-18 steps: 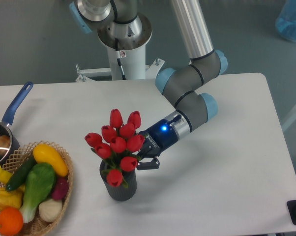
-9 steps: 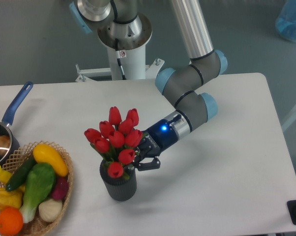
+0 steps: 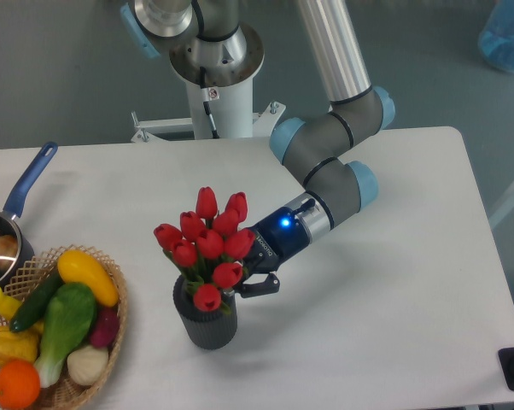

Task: Insert the flowers into the vase
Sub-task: 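Open the gripper to release the tulip stems in the vase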

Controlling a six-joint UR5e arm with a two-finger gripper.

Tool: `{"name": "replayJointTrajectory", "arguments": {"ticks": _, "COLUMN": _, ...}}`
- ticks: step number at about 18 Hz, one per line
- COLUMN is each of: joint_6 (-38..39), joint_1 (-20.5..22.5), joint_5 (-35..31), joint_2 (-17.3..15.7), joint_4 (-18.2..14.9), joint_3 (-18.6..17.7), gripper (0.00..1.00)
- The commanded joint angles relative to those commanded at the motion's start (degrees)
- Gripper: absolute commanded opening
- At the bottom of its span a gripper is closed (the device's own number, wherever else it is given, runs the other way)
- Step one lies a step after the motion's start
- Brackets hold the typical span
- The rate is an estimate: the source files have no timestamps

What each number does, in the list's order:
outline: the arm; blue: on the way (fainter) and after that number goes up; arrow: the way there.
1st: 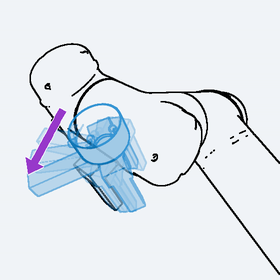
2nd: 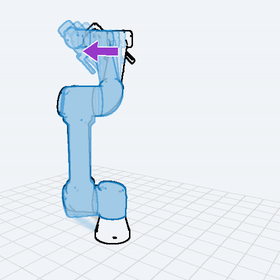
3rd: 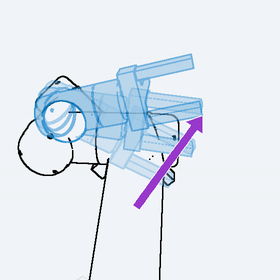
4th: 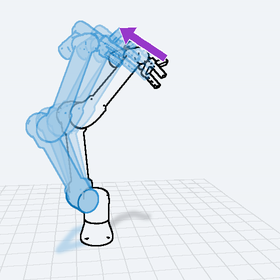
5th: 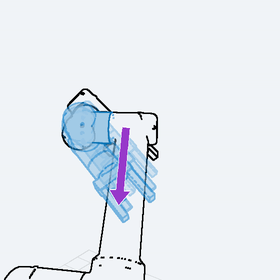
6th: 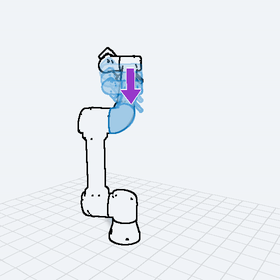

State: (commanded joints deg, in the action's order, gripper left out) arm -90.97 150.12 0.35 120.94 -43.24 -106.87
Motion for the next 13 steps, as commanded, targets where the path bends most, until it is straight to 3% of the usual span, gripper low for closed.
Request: {"name": "replayJointTrajectory", "arguments": {"ticks": 13, "joint_6": 0.09, "joint_1": 0.0, "joint_5": 0.0, "joint_2": -0.35, "joint_4": 0.0, "joint_3": -0.53, "gripper": 0.73}}
